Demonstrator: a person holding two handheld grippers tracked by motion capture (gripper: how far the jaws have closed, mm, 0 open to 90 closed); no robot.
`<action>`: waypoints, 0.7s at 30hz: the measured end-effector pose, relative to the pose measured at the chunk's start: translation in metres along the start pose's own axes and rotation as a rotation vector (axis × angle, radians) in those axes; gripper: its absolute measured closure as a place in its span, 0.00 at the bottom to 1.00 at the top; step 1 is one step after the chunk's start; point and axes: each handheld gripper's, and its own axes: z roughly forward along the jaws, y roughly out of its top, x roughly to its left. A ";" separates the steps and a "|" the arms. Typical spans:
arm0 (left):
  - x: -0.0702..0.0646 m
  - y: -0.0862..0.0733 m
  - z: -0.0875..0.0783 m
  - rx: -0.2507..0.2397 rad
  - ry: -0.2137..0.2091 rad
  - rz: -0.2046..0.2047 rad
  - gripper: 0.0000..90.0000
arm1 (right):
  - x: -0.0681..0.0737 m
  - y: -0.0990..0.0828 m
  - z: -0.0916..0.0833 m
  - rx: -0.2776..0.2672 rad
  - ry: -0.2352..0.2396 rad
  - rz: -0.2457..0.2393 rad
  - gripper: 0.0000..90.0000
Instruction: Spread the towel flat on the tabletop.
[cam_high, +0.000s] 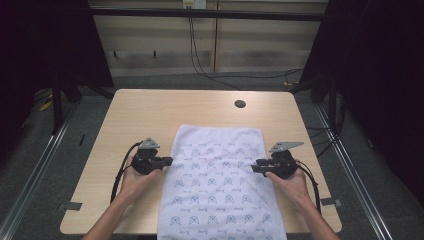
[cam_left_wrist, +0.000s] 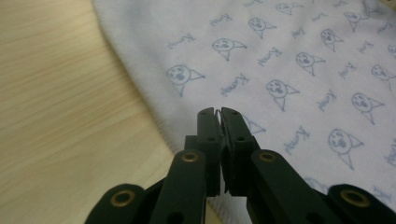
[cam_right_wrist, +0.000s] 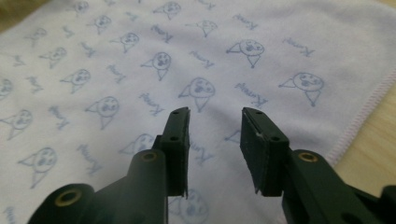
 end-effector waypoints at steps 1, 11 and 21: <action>0.000 0.001 0.003 0.003 -0.006 -0.001 1.00 | -0.001 0.003 0.004 0.010 0.000 -0.011 0.71; 0.000 0.002 0.019 0.057 0.063 0.052 0.84 | -0.003 0.007 0.028 0.082 -0.044 -0.066 0.77; -0.017 -0.018 0.000 0.088 -0.003 0.094 0.99 | 0.012 -0.012 0.009 0.102 0.005 -0.052 0.85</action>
